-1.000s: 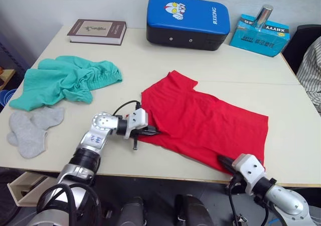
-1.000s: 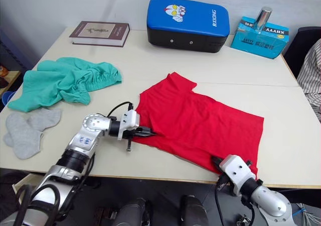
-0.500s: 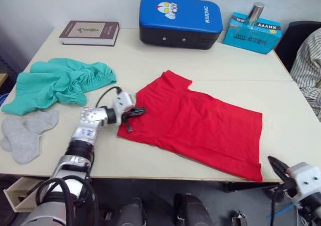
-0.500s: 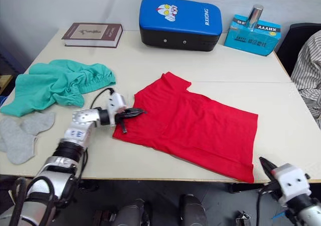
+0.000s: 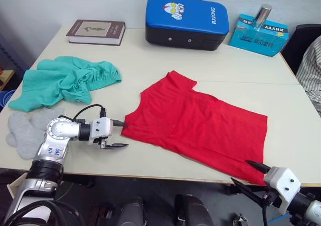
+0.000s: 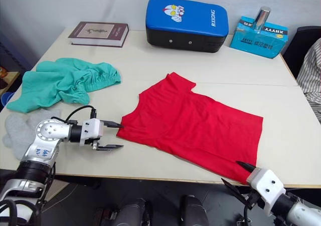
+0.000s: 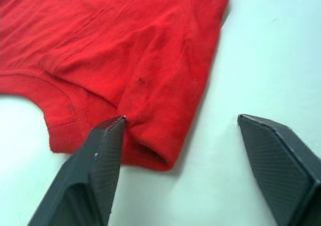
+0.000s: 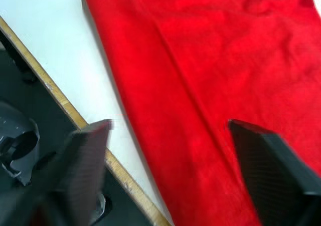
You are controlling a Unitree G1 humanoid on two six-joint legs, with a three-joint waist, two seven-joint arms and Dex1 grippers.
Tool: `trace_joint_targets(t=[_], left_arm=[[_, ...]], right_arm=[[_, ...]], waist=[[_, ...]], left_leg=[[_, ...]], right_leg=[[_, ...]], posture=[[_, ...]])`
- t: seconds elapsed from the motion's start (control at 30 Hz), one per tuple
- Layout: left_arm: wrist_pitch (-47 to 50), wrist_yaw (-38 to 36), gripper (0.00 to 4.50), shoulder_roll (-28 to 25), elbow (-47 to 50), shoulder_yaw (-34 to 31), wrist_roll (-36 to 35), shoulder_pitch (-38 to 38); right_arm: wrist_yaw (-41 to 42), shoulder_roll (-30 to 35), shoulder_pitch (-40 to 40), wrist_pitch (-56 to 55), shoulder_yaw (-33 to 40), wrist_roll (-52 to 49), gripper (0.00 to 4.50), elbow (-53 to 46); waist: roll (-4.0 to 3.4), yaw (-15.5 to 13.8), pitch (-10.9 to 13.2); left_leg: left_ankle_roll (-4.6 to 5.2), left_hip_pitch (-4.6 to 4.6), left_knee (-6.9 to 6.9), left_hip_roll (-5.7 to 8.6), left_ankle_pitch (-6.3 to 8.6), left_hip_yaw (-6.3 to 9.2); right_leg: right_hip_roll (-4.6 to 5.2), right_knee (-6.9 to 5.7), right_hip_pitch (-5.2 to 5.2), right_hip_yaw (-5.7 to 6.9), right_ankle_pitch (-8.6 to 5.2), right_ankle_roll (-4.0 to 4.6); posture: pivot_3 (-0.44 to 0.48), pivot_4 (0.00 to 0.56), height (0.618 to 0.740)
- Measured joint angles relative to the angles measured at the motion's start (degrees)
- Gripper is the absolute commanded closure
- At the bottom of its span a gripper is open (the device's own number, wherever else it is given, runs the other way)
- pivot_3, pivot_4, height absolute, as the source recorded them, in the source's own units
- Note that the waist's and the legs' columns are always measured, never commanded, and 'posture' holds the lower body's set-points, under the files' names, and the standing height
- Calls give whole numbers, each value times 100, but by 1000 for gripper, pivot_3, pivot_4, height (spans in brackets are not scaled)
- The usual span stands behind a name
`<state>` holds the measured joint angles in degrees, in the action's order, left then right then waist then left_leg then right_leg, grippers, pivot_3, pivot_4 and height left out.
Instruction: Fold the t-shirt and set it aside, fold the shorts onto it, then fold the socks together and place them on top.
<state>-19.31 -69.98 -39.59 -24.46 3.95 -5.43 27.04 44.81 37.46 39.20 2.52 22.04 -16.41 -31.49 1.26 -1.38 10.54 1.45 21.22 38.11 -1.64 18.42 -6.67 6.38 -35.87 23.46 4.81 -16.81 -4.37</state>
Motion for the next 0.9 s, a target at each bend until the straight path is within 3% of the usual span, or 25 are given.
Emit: trace_joint_targets(t=[0.17,0.27,0.6,0.63,0.9], left_arm=[[-141,257,922,91,-88,165,218,196],[-155,301,1313,120,-233,286,295,358],[-257,453,4172,142,-928,711,571,796],[-258,487,4485,146,-996,740,586,835],[-43,477,4485,134,-857,684,455,636]], right_arm=[[70,178,50,247,2,291,640,31],[117,249,16,273,-21,383,1199,196],[348,249,-373,517,-239,344,4468,622],[367,249,-399,519,-240,338,4500,645],[690,310,-485,545,-132,5,4500,759]], waist=[[-1,-12,-1],[-2,-16,-4],[-34,-3,-93],[-32,-2,-100],[-48,13,-135]], left_leg=[[1,-3,0,2,0,-2],[4,-6,2,2,-3,-2],[6,-27,4,0,-5,-2],[6,-29,4,0,-5,-2],[5,-28,-2,-3,-2,-2]], right_leg=[[-2,-3,-2,3,1,-2],[-2,-3,-7,6,3,-6],[-4,-2,-25,4,5,-8],[-4,-2,-27,3,5,-8],[-4,0,-22,-4,4,-6]], posture=[[0,150,740],[0,150,740],[0,150,740],[0,150,740],[0,150,740]])
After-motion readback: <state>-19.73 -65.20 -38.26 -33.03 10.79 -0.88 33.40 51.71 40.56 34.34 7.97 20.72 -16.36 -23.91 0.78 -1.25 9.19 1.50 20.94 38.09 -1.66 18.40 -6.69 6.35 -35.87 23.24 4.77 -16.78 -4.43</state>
